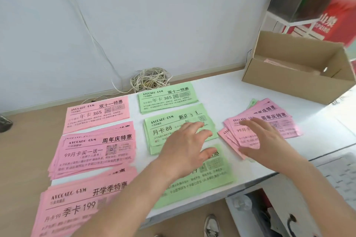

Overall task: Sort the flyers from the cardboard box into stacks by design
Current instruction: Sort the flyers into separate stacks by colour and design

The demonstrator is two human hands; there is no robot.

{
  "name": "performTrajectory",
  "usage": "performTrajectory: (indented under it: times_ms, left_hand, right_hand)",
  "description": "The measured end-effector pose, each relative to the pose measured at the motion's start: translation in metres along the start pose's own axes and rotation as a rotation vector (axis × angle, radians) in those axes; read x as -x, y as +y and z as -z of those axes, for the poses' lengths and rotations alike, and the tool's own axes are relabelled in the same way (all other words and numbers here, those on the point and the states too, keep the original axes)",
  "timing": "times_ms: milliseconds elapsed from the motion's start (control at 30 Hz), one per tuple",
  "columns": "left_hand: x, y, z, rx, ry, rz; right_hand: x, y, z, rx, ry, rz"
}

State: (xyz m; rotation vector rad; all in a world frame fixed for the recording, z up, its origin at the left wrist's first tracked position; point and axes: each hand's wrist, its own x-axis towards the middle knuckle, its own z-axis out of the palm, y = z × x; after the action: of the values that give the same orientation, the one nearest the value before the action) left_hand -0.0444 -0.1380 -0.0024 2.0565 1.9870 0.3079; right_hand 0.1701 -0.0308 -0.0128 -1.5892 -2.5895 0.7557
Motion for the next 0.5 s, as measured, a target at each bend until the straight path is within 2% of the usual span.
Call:
performTrajectory:
  times_ms: [133,267,333,500]
  left_hand:
    - [-0.069,0.053,-0.048,-0.106,-0.124,-0.074]
    - [-0.109,0.085,-0.089,-0.124,-0.296,0.025]
    - [-0.118,0.090,-0.099,-0.185,-0.351,0.011]
    - [-0.133,0.073,-0.096,-0.143,-0.376,-0.114]
  right_hand:
    - [-0.025,0.055,0.010,0.017,-0.052,-0.056]
    - [-0.040,0.088,0.013,0.106,-0.114,-0.073]
    - [-0.044,0.100,0.012,0.143,-0.140,-0.074]
    - [-0.036,0.113,0.011,0.185,0.009,0.001]
